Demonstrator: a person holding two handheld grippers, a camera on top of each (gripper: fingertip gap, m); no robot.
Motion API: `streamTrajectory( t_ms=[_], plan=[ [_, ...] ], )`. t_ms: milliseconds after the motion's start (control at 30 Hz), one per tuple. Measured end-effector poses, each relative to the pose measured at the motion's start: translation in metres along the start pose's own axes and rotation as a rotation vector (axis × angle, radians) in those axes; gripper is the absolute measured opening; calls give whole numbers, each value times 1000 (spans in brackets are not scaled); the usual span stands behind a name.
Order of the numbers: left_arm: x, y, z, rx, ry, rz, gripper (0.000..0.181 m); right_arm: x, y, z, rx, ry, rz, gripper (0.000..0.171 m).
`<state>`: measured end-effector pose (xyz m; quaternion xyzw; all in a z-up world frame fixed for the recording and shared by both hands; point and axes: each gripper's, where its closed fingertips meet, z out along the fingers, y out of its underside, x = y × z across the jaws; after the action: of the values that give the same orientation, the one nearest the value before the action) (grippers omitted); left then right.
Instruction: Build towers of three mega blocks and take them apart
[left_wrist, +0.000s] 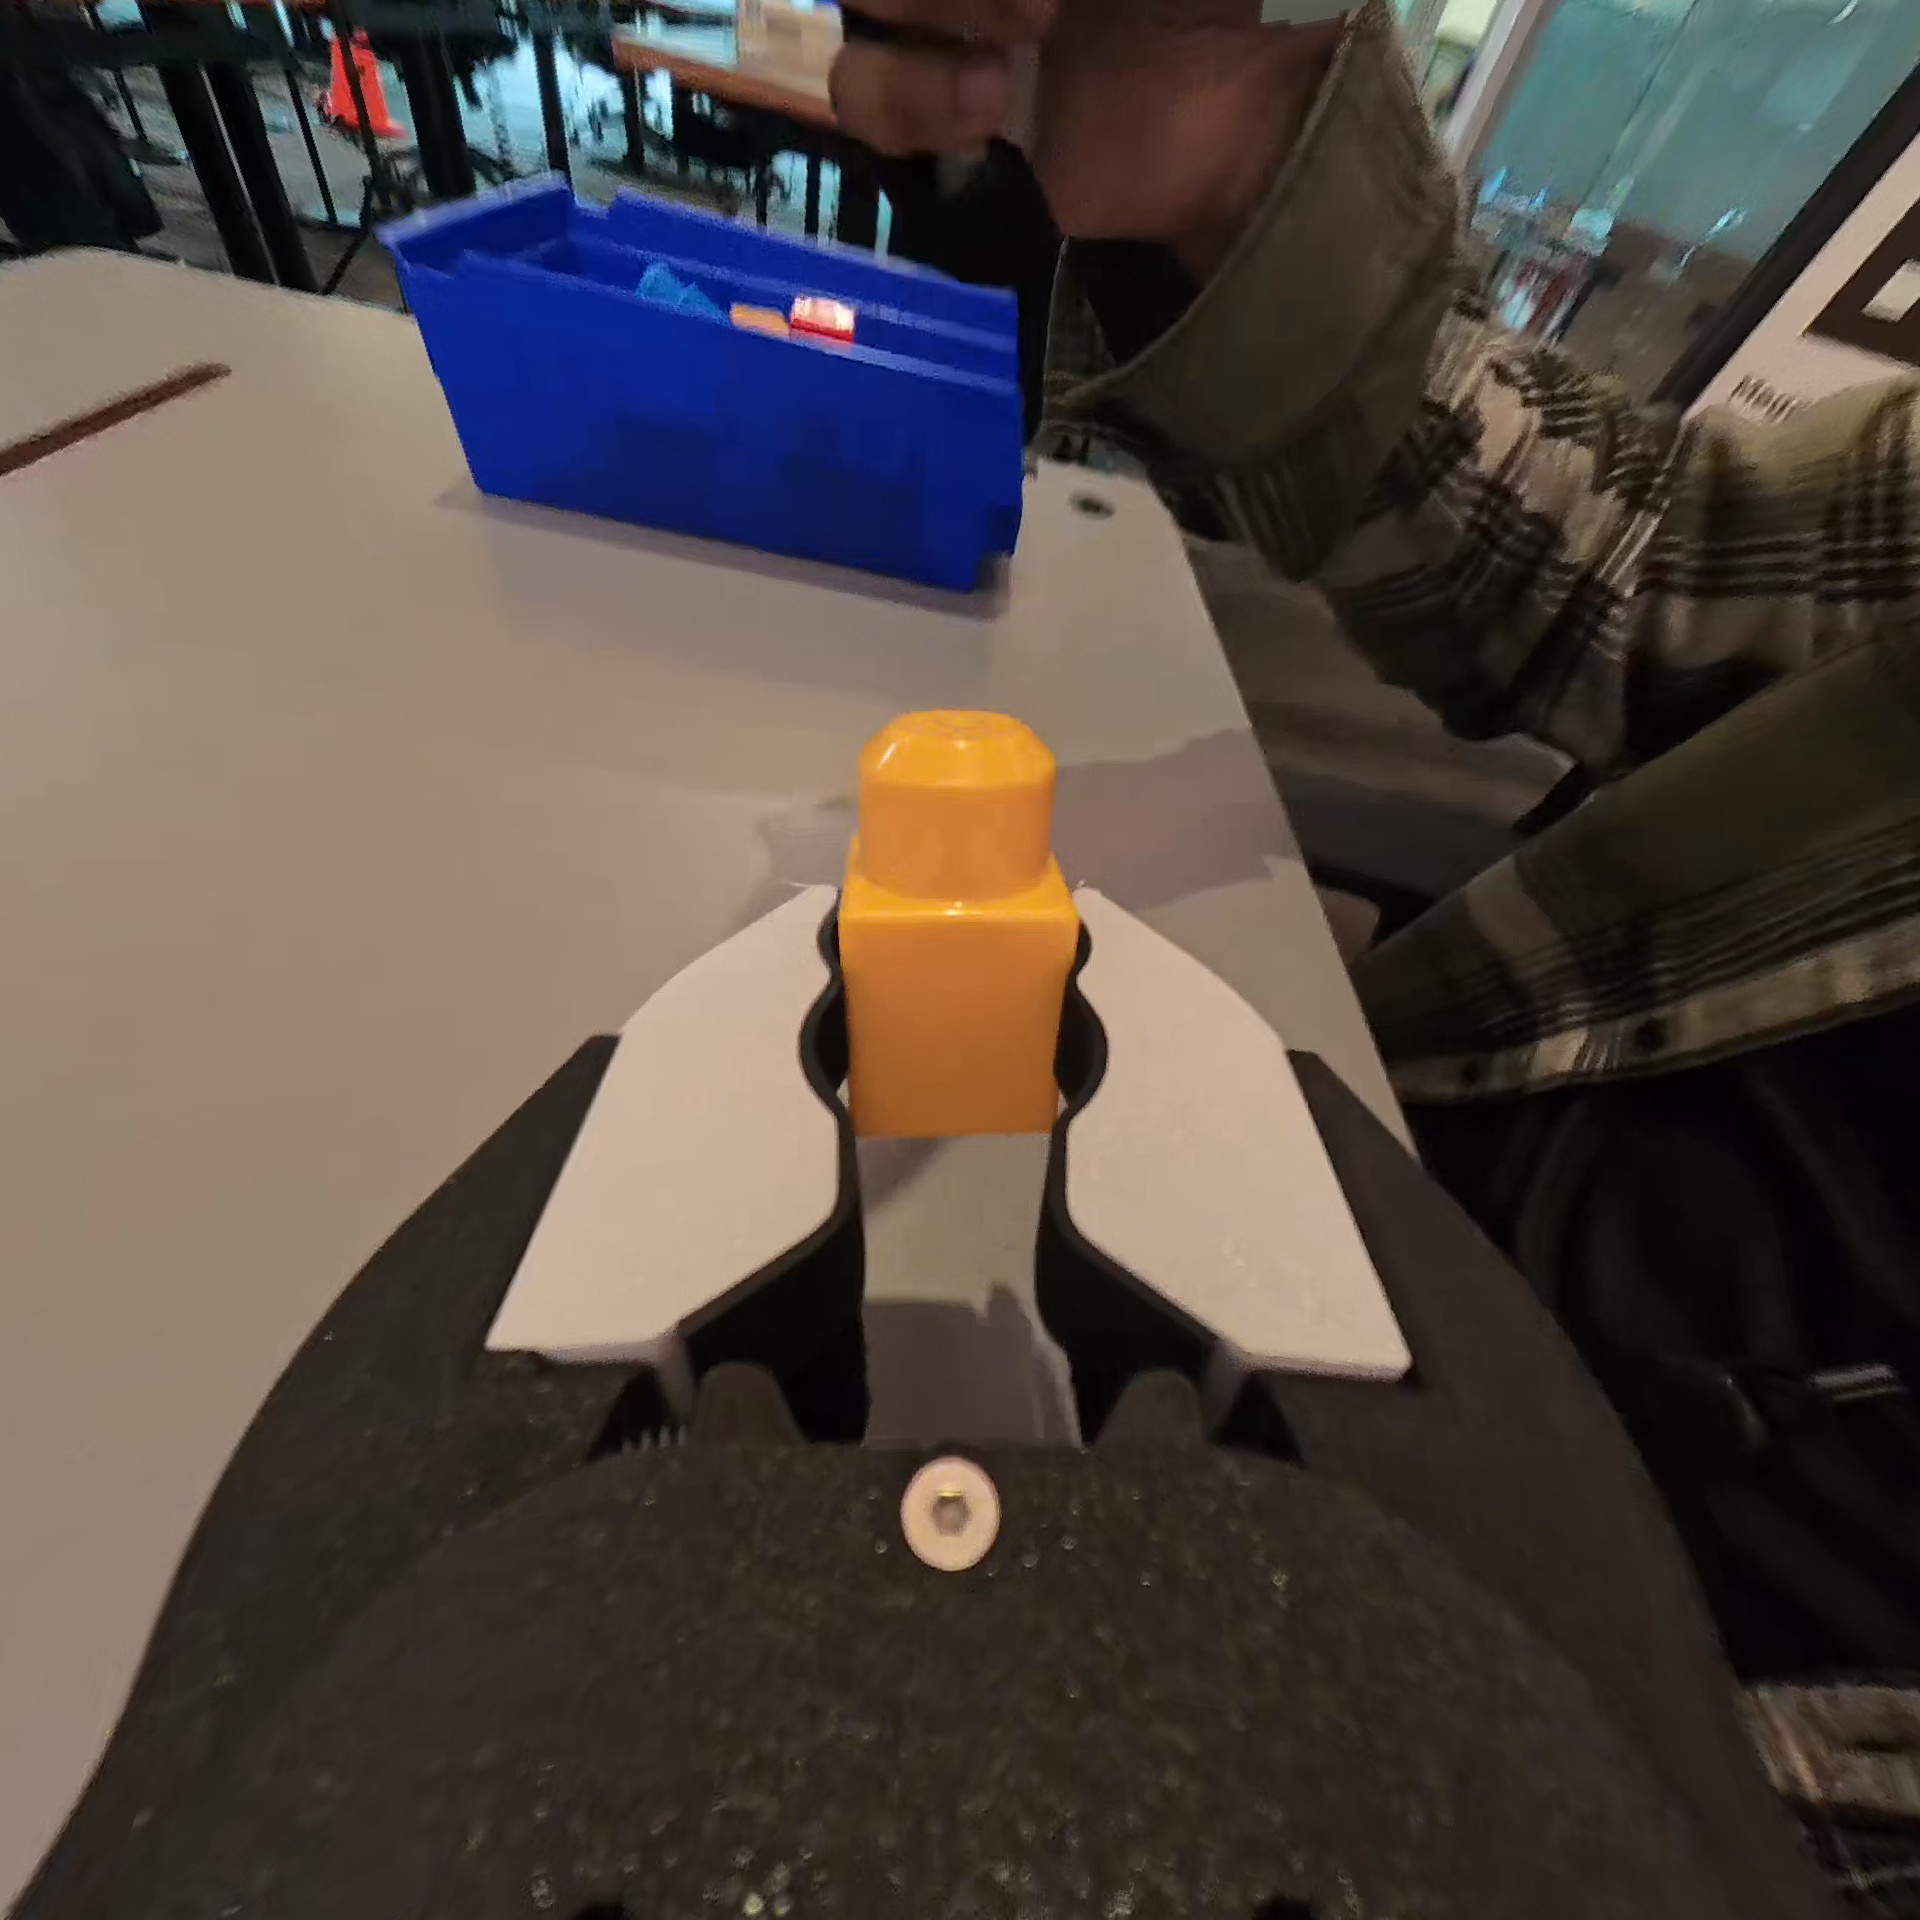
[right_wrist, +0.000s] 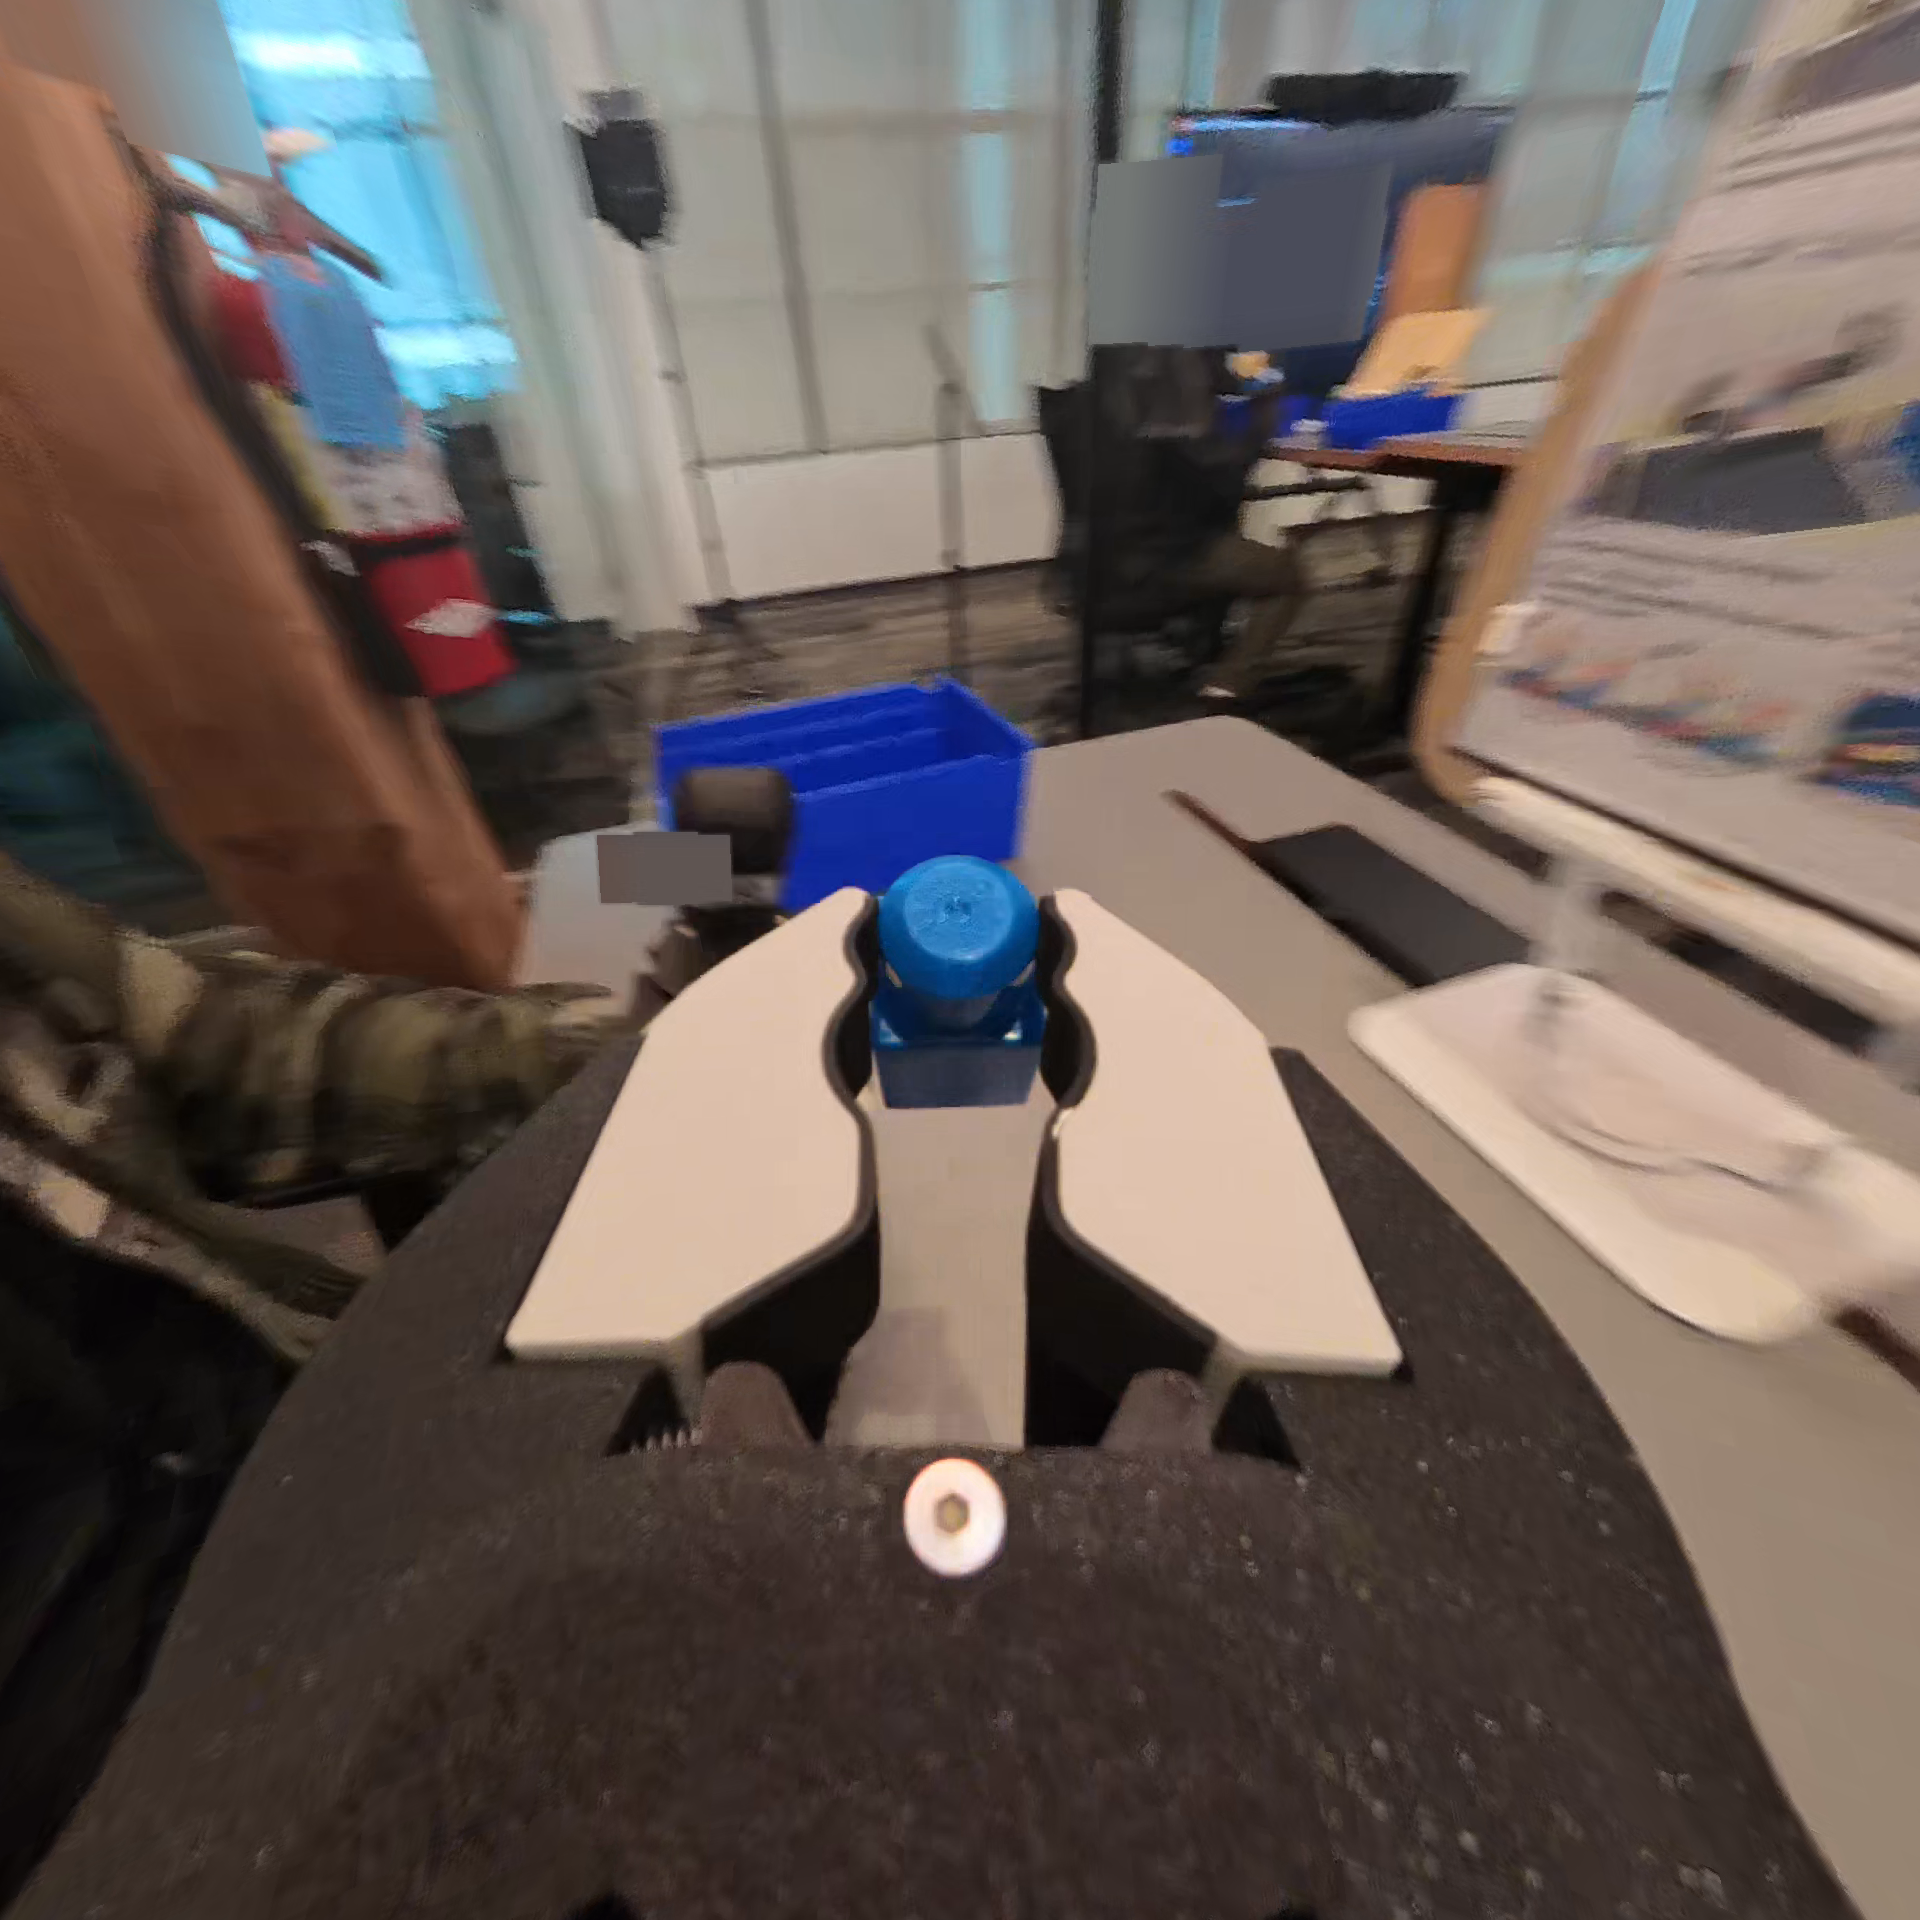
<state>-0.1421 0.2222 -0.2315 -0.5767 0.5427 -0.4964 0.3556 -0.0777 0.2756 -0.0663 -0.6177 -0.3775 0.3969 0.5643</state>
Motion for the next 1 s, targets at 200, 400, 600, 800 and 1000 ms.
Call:
streamTrajectory(
  t_ms=[200,400,600,800,1000],
  plan=[
    [4,-11,-7,44,2,24,36,88,-5,-165,-174,528,-22,28],
    [12,-6,5,-1,19,72,36,132,72,-350,-434,997,169,28],
    [10,-5,5,10,29,43,36,130,165,-410,-626,1115,342,28],
    [4,-6,2,29,15,23,36,136,160,-390,-588,1079,302,53],
    [3,-7,1,42,19,10,36,79,76,-202,-359,563,48,54]
  ],
)
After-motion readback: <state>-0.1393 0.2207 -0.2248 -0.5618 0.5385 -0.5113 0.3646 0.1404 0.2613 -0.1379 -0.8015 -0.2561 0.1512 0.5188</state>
